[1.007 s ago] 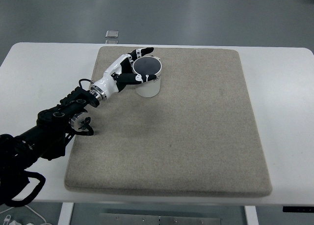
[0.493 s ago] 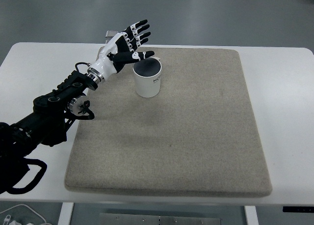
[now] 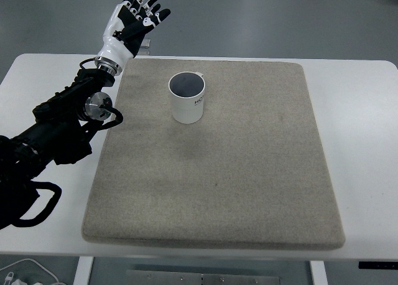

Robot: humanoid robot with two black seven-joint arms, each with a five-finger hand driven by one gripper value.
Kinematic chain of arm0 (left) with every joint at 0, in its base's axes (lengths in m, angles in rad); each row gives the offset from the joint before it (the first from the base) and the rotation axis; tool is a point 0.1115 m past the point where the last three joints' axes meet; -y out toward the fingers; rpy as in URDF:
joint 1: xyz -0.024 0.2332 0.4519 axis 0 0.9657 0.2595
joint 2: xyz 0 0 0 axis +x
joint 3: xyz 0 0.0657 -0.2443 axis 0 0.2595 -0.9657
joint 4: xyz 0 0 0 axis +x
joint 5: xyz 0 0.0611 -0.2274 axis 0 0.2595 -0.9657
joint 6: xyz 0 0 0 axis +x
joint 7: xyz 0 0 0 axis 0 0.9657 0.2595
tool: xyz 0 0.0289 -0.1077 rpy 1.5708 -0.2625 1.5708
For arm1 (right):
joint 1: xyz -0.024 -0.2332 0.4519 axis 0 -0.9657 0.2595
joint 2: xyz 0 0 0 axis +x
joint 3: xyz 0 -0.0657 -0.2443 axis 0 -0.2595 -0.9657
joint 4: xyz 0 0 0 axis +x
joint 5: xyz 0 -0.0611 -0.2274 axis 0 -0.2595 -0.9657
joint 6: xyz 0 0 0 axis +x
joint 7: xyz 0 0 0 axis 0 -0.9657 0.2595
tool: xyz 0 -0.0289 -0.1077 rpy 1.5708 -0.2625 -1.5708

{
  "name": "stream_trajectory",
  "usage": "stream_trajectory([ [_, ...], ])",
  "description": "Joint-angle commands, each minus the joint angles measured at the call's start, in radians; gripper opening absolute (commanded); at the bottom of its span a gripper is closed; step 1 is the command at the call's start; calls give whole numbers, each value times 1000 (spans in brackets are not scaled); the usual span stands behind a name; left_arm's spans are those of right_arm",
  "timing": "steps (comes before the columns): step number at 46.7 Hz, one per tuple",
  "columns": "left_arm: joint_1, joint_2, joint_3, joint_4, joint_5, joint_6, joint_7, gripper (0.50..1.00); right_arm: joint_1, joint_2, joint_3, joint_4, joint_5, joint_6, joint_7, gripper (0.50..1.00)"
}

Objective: Flip white cup upright

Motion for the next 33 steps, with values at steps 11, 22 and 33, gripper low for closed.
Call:
stream_trajectory([
  [11, -7, 0, -3, 7, -164, 48, 94, 994, 0, 0, 1, 0, -2, 0, -1, 930],
  [22, -10, 2, -28, 29, -238, 108, 355, 994, 2, 0, 1, 2, 0, 0, -1, 930],
  [33, -8, 2, -143, 73, -273, 109, 482, 994, 2, 0, 1, 2, 0, 0, -1, 930],
])
